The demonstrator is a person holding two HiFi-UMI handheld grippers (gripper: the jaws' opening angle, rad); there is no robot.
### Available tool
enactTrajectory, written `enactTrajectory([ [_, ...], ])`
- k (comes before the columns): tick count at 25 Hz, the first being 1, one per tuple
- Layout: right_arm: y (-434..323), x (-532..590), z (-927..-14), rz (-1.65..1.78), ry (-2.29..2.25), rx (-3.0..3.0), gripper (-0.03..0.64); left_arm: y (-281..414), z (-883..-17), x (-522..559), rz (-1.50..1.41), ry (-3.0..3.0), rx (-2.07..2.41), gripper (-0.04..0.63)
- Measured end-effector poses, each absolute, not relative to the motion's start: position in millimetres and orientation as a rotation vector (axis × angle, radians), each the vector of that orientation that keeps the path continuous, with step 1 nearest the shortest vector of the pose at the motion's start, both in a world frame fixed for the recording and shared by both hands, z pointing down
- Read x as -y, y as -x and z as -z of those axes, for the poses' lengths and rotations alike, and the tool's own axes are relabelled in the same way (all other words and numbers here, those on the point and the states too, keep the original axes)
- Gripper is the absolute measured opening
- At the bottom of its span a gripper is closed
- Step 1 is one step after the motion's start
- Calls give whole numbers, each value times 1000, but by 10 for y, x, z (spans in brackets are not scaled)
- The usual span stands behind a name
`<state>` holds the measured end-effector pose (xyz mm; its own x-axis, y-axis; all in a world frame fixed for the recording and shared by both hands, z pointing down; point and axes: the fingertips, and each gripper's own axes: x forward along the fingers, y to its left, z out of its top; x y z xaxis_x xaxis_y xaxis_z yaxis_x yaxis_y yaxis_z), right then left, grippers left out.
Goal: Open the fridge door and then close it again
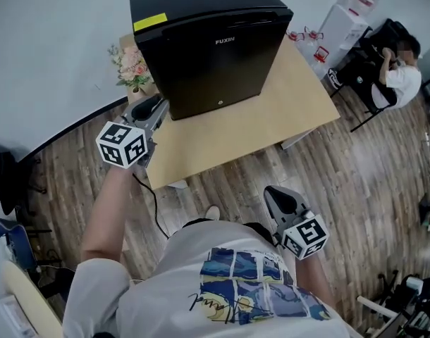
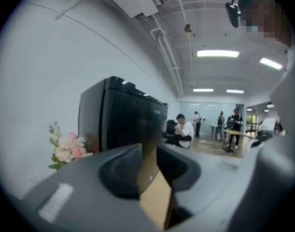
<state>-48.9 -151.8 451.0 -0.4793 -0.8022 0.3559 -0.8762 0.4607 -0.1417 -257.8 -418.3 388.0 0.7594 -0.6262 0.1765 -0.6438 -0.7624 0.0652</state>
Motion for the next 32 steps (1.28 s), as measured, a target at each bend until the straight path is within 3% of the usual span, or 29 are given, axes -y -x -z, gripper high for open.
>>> enactTrajectory([
  [11,614,1619,-4488,-413,-1458,2406,20,2886,-3665,4929,-147,-2846,1095,140],
  [32,619,1730,-4506,-460,-1460,2380,20,2734,-3531,5150,-136,-2983,778,158],
])
